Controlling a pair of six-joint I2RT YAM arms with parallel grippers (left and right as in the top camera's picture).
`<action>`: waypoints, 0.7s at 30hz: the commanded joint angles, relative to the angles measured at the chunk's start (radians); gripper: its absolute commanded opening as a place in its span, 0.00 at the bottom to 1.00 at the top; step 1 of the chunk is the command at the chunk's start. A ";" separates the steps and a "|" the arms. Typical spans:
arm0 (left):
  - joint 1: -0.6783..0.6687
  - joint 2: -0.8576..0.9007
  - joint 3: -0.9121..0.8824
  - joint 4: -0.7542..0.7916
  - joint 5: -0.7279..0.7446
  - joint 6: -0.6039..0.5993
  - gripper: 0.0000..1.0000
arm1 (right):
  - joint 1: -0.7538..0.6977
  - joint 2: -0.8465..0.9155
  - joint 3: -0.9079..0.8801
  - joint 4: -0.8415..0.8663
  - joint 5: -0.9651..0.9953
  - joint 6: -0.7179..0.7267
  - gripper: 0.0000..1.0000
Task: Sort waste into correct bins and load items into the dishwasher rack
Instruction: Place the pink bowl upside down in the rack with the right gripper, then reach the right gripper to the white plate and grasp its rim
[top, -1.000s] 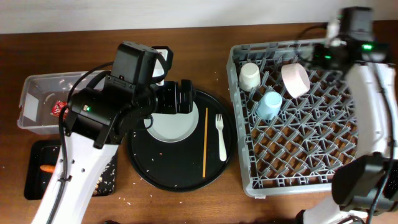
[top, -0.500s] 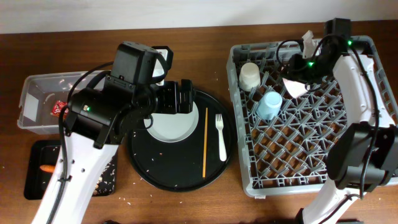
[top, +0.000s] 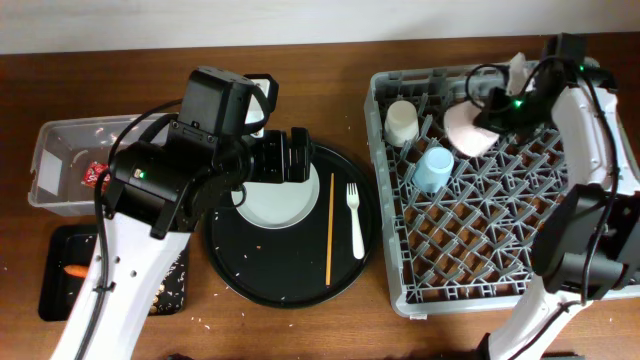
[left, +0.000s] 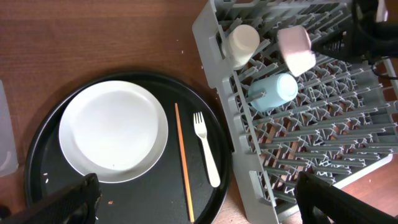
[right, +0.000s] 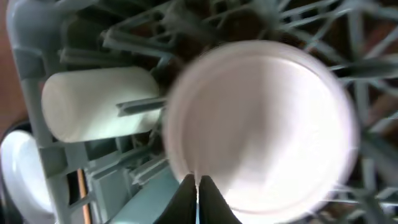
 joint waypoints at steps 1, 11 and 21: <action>0.004 -0.003 0.012 -0.002 -0.007 0.012 0.99 | 0.023 0.007 0.006 -0.015 -0.111 -0.006 0.08; 0.004 -0.003 0.012 -0.002 -0.007 0.012 0.99 | -0.019 -0.193 0.253 -0.370 -0.111 -0.006 0.33; 0.004 -0.003 0.012 0.048 -0.063 0.013 0.99 | 0.521 -0.151 0.204 -0.366 -0.020 -0.003 0.40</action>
